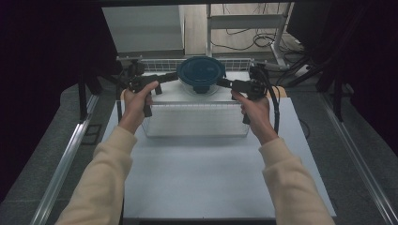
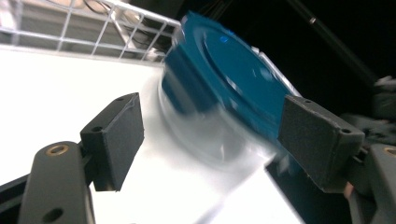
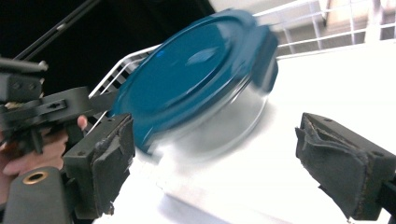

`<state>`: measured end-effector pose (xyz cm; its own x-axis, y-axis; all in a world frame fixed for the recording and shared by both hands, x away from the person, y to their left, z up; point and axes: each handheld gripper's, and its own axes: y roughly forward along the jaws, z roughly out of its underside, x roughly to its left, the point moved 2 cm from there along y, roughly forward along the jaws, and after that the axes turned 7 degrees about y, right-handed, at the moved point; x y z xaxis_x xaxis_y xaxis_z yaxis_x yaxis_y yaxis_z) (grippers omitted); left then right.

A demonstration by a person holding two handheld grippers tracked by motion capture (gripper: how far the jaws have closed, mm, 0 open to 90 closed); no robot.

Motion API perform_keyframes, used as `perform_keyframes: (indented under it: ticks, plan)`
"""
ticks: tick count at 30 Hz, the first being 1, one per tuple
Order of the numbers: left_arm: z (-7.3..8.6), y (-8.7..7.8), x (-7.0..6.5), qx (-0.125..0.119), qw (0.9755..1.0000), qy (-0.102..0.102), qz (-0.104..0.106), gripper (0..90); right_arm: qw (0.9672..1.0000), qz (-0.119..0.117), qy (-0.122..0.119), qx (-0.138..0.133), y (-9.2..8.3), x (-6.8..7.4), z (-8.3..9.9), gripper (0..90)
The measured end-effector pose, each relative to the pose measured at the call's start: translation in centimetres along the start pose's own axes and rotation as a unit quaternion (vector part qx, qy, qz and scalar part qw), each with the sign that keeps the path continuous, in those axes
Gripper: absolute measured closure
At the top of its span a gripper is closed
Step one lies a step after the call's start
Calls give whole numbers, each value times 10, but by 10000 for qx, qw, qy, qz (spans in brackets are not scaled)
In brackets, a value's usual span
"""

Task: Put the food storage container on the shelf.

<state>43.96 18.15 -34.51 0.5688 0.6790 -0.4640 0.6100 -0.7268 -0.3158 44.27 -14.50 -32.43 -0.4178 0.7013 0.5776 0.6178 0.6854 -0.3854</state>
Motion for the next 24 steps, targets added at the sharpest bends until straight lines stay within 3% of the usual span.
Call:
perform_keyframes:
  ticks: [3,8,11,15,18,24]
  plan:
    - [24,-21,-15,81,9990,438,-58,217,9984,-238,-503,91,-26,5,20,126]
    - [73,-48,-33,255,9965,798,46,221,9920,-194,-1241,139,-65,-1,61,142]
    - [101,-61,-41,381,9943,991,73,235,9883,-135,-1509,167,-87,-11,94,149]
    - [143,-72,-47,601,9928,1033,112,244,9844,-38,-1736,288,-108,-28,135,153]
    - [168,-73,-44,815,9908,1081,-74,244,9856,-4,-1641,406,-116,-42,159,160]
    - [202,-79,-37,975,9898,1009,-229,245,9852,66,-1586,642,-116,-57,194,170]
